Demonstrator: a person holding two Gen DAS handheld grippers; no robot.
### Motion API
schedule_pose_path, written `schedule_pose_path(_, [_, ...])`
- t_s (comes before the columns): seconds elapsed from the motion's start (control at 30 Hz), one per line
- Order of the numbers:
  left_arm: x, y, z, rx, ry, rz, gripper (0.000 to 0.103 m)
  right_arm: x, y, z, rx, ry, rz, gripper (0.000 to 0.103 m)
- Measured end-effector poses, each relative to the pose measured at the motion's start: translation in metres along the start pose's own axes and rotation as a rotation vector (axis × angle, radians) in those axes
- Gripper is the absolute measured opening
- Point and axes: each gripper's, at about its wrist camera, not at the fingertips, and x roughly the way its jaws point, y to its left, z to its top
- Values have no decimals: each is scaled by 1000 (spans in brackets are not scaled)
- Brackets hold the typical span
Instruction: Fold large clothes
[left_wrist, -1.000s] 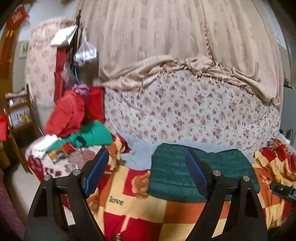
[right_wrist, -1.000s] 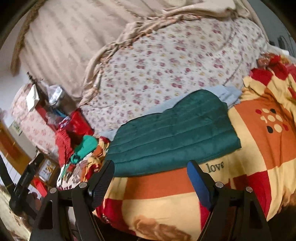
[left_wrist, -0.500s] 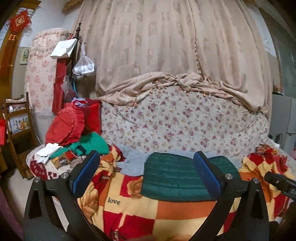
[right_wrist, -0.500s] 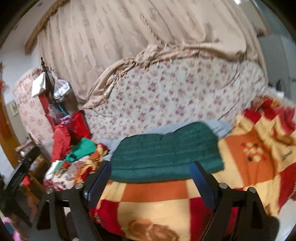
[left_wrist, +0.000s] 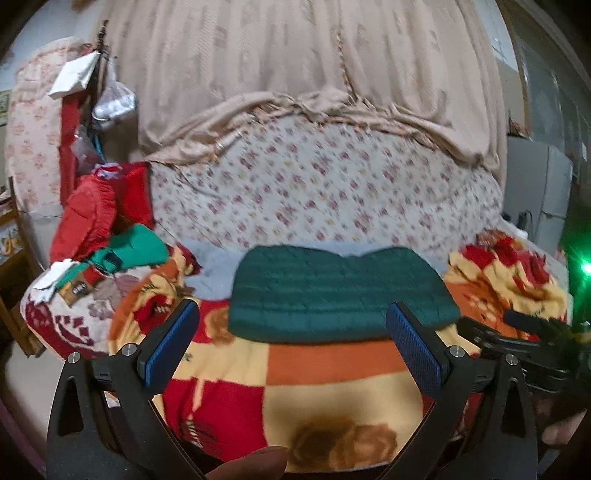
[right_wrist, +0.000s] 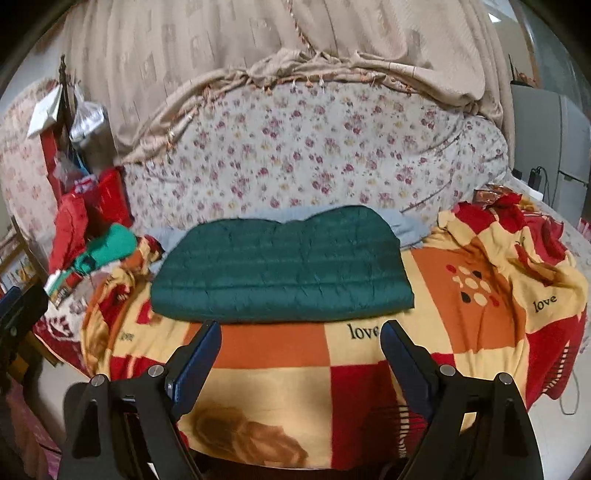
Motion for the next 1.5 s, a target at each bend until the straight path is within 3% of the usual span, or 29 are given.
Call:
schedule_pose_path(0.23, [6, -14, -10, 43, 42, -23, 101, 17, -8, -6, 28, 70, -35, 86])
schedule_pose_path(0.73, [14, -11, -16, 39, 73, -12, 101, 29, 4, -16, -18, 122, -39, 86])
schedule_pose_path(1.07, [19, -6, -20, 25, 78, 10, 101, 32, 11, -21, -34, 133, -36, 86])
schedule_pose_path(1.3, [30, -5, -26, 53, 135, 85, 101, 27, 12, -20, -40, 107, -48, 86])
schedule_pose_path(1.5, [38, 2, -31, 28, 168, 84, 101, 31, 13, -21, -49, 107, -82, 86])
